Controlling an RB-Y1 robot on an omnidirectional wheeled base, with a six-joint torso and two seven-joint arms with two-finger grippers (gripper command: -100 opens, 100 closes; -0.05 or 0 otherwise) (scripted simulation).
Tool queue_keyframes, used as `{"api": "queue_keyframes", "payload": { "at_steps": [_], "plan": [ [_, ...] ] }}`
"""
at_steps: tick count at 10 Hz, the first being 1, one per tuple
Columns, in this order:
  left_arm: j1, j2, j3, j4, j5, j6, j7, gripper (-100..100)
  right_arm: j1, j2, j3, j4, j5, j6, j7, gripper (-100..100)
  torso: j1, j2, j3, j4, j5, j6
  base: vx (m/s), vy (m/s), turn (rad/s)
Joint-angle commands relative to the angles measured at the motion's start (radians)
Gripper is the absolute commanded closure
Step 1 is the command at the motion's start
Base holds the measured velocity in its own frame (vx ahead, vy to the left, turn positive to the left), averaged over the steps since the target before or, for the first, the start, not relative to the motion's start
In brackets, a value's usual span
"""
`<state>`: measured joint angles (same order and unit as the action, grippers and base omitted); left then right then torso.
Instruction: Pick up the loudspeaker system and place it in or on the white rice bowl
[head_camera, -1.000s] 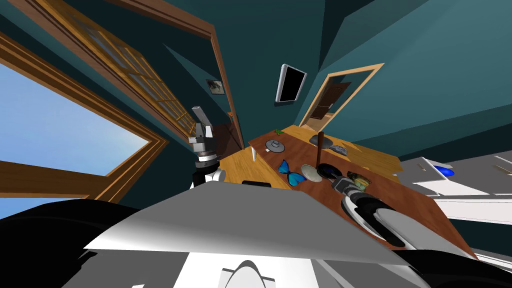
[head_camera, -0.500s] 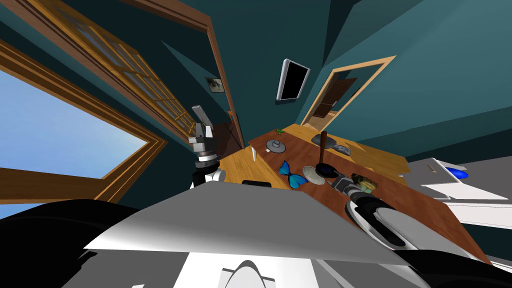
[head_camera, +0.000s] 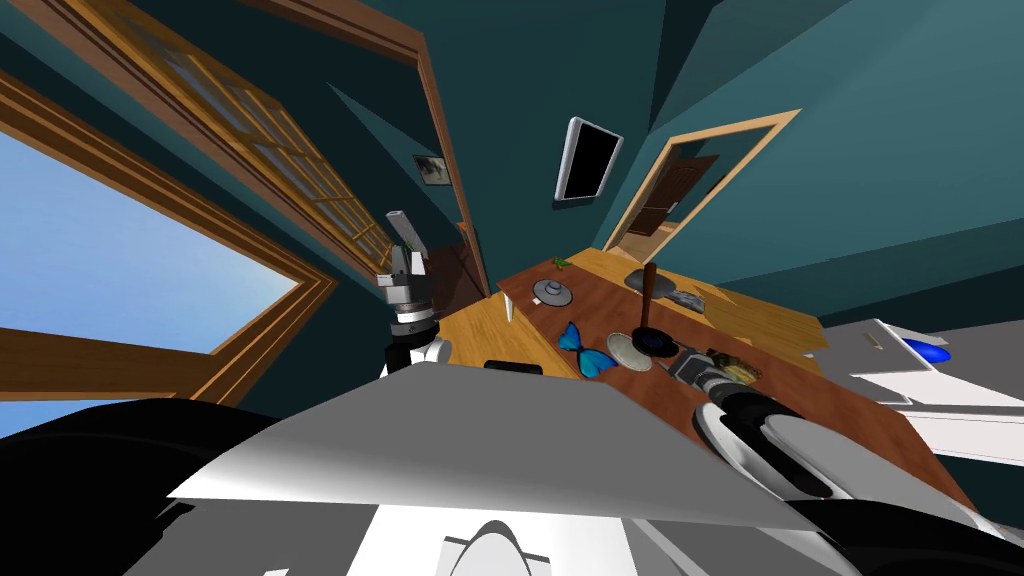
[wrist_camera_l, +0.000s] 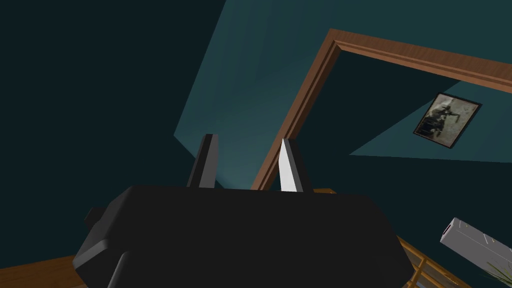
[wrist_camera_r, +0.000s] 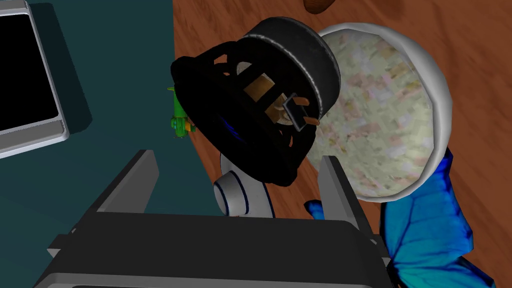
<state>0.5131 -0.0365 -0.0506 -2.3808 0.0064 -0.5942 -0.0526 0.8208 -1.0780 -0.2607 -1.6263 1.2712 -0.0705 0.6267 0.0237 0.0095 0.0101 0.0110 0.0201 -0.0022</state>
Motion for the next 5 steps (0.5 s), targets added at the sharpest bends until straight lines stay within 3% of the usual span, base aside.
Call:
{"api": "queue_keyframes", "payload": {
  "at_steps": [1,2,3,4,5],
  "plan": [
    [0.0,0.0,0.0,0.0,0.0,0.0,0.0,0,0.009,-0.026,-0.023,0.014,-0.019,-0.032,-0.024,-100,0.0,0.0,0.0,0.0,0.0,0.0,-0.006,-0.004,0.038],
    [0.0,0.0,0.0,0.0,0.0,0.0,0.0,0,0.016,-0.043,-0.034,0.021,-0.031,-0.047,-0.037,-100,0.0,0.0,0.0,0.0,0.0,0.0,-0.005,-0.005,0.038],
    [0.0,0.0,0.0,0.0,0.0,0.0,0.0,0,0.013,-0.037,-0.021,0.014,-0.023,-0.029,-0.031,-100,0.0,0.0,0.0,0.0,0.0,0.0,0.0,0.0,0.0],
    [0.0,0.0,0.0,0.0,0.0,0.0,0.0,0,0.014,-0.039,-0.022,0.014,-0.025,-0.031,-0.035,0,0.0,0.0,0.0,0.0,0.0,0.0,0.0,0.0,0.0],
    [0.0,0.0,0.0,0.0,0.0,0.0,0.0,0,0.014,-0.039,-0.022,0.014,-0.024,-0.031,-0.035,0,0.0,0.0,0.0,0.0,0.0,0.0,0.0,0.0,0.0]
  ]
}}
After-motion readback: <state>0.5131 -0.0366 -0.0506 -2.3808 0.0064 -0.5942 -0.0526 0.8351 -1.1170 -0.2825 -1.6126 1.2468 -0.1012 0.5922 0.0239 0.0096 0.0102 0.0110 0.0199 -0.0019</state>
